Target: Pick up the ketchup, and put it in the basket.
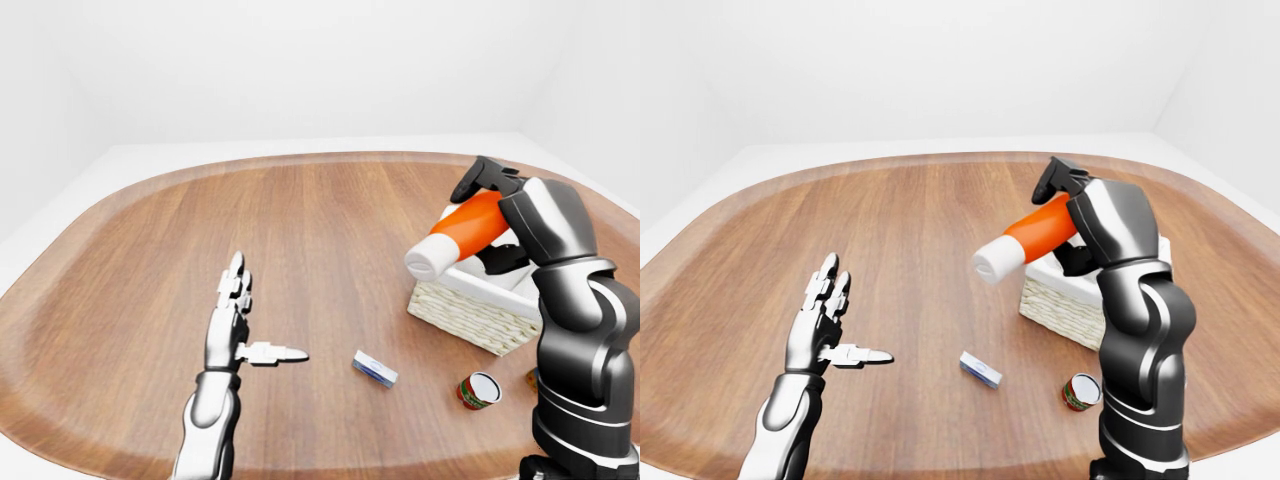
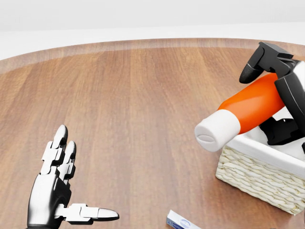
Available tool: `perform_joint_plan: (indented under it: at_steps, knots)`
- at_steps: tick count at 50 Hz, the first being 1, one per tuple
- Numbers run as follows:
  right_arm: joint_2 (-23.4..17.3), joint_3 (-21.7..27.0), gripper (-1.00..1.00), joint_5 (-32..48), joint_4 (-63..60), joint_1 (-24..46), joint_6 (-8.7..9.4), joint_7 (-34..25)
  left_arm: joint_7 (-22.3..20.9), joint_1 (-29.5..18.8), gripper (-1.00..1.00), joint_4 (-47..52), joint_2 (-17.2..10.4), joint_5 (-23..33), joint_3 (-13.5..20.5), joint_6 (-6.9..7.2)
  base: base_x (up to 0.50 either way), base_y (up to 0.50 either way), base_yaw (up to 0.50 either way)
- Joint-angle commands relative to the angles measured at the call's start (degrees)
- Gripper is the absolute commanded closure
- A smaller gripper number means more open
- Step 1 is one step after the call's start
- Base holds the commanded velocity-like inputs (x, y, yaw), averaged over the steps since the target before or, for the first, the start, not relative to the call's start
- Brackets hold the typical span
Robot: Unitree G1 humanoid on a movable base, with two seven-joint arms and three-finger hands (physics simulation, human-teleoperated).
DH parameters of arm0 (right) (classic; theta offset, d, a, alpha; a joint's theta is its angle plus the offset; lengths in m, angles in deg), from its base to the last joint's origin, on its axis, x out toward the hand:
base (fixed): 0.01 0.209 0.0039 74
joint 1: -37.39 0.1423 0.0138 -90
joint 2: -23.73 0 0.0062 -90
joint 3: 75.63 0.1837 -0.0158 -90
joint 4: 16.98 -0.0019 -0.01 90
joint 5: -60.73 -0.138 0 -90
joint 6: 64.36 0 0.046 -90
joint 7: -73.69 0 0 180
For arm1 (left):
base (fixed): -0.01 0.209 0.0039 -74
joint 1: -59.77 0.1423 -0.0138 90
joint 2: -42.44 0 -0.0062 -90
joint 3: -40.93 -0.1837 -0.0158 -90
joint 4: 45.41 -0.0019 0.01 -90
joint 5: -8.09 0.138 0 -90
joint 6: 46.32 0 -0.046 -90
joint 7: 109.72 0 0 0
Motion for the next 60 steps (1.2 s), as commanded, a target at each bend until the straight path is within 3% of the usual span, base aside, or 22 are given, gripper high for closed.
perform_joint_plan:
  at_steps: [1, 6, 14, 33, 47, 60]
  knots:
    - [-3.80, 2.25, 1.00, 12.20, 3.57, 4.33, 0.00, -5.56, 0.06, -0.06, -1.00, -0.17, -0.02, -0.02, -0.01, -0.14, 0.00, 0.00, 0.00]
    - [-7.36, 3.33, 1.00, 14.63, 7.12, 7.34, 0.00, -7.72, 0.12, -0.45, -1.00, -0.69, -0.03, -0.08, 0.17, -0.21, 0.00, 0.00, 0.00]
    - [-9.51, 4.66, 1.00, 15.90, 9.38, 7.97, 0.00, -8.89, 0.11, -0.45, -1.00, -0.64, -0.02, -0.15, 0.21, -0.15, 0.00, 0.00, 0.00]
    - [-12.68, 3.73, 1.00, 16.44, 25.39, 9.66, 0.00, -3.25, 0.03, -0.87, -1.00, -1.55, -0.06, -0.24, 0.37, -0.46, 0.00, 0.00, 0.00]
    - [-12.88, 1.35, 1.00, 15.16, 36.76, 12.22, 0.00, 3.05, -0.14, -0.32, -1.00, -0.42, -0.03, -0.39, 0.31, -0.02, 0.00, 0.00, 0.00]
    - [-12.61, -3.96, 1.00, 11.18, 60.96, 20.61, 0.00, 15.24, -0.32, 0.08, -1.00, 0.25, -0.04, -0.49, 0.18, 0.16, 0.00, 0.00, 0.00]
